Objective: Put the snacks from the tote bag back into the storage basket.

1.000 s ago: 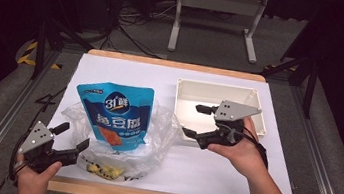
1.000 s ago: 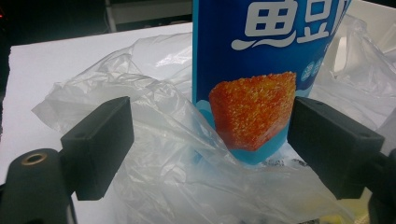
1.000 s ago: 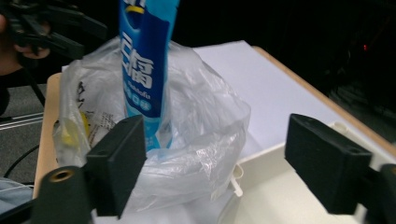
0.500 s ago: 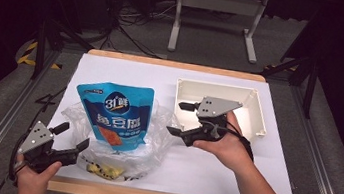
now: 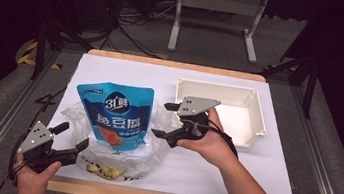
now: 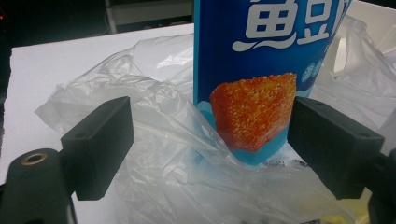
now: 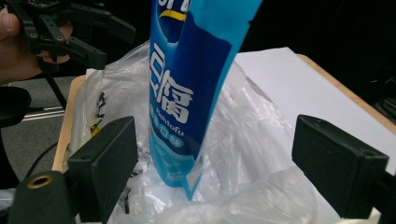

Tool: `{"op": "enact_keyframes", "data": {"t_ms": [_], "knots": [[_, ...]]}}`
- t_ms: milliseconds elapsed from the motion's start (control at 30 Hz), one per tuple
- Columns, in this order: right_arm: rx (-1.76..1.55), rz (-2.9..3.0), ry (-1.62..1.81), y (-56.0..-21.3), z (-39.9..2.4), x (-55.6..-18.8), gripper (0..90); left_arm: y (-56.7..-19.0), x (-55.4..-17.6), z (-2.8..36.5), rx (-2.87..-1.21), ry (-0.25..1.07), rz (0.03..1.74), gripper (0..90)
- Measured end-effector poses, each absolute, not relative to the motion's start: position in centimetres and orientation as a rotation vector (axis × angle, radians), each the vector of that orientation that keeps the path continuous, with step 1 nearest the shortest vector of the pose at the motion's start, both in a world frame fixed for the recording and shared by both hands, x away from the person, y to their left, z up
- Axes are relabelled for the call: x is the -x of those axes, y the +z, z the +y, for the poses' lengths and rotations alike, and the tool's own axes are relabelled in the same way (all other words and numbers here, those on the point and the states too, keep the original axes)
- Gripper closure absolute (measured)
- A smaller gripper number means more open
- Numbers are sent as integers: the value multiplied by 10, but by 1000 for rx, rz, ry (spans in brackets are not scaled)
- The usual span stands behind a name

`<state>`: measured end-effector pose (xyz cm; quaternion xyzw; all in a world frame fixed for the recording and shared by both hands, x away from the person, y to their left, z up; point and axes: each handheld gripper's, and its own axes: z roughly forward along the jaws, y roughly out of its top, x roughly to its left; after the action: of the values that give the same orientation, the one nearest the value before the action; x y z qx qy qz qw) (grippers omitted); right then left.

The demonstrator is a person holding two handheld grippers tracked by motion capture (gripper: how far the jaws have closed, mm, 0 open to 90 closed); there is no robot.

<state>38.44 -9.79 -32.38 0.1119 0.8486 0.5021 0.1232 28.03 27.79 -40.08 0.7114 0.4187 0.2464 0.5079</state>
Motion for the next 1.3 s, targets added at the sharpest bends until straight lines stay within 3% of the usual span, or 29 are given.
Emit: {"op": "enact_keyframes", "data": {"t_ms": [367,1300], "knots": [[-282,2513,1451,-349,-65,-392,143,-400,-280,279,-1708,593,1009,156],[-175,2527,1368,-393,-28,-398,124,-400,-281,280,-1708,589,1010,156]]}}
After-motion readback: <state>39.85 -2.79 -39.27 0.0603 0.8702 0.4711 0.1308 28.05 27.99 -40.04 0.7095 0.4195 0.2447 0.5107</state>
